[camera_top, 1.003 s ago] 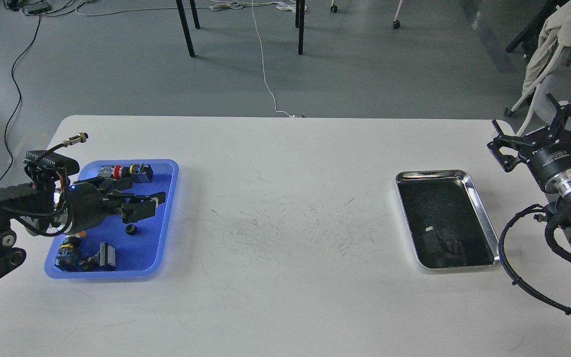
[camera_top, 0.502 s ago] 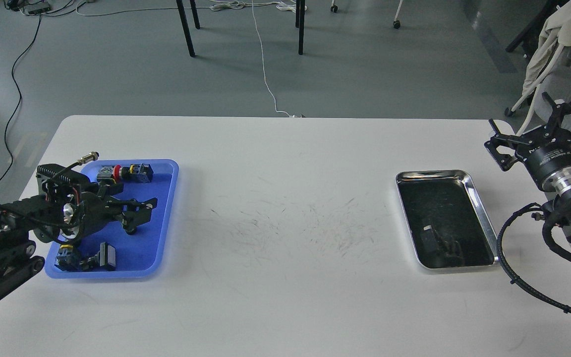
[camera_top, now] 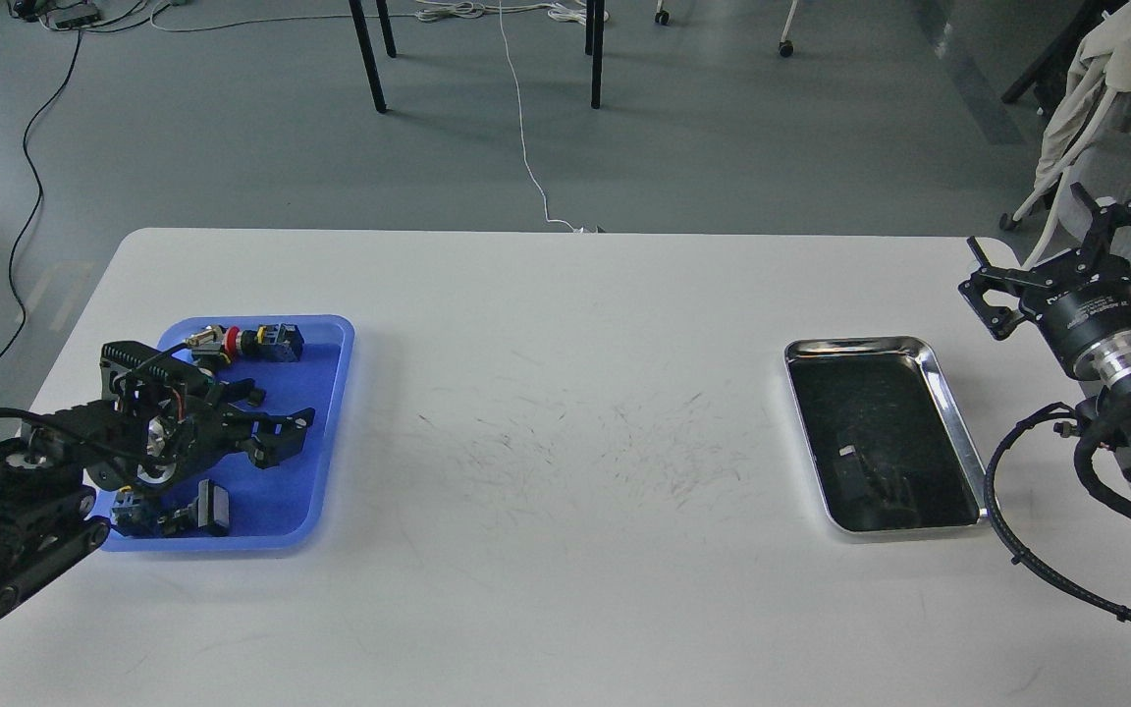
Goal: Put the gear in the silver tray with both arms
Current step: 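Close the left gripper on the small black gear and lift it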
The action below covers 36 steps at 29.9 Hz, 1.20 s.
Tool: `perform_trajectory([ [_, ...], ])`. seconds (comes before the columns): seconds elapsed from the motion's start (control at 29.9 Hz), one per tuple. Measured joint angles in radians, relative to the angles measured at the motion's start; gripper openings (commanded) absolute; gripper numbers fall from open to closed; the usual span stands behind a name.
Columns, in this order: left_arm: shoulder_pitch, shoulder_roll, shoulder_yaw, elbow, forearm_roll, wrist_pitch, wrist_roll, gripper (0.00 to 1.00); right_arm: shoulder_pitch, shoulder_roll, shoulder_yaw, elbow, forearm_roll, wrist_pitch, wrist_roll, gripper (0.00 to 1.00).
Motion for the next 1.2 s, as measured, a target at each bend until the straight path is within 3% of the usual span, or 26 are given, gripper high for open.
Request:
perform_trajectory([
  [0.2,-0.011,-0.006,0.014,0.024,-0.007,0.001,-0.008,0.67,0.000,0.003,-0.001,0.000,0.000,-0.001,0.000,0.99],
  [0.53,-0.033,-0.001,0.016,0.026,-0.013,0.001,-0.010,0.67,-0.002,0.003,-0.002,0.000,0.000,-0.001,0.000,0.99],
  [0.64,-0.036,0.001,0.016,0.027,-0.013,0.000,-0.011,0.58,-0.002,0.004,-0.002,0.000,0.000,-0.001,0.000,0.99],
  [0.87,-0.036,0.002,0.022,0.028,-0.012,0.000,-0.009,0.57,0.000,0.005,-0.002,0.000,0.000,-0.001,0.000,0.99],
  [0.97,-0.034,0.003,0.024,0.030,-0.011,0.000,-0.006,0.50,0.000,0.005,-0.002,0.000,0.000,-0.001,0.000,0.99],
  [1.2,-0.033,0.003,0.025,0.046,-0.008,0.000,-0.002,0.49,0.000,0.005,-0.002,0.000,-0.001,-0.001,0.000,0.99],
])
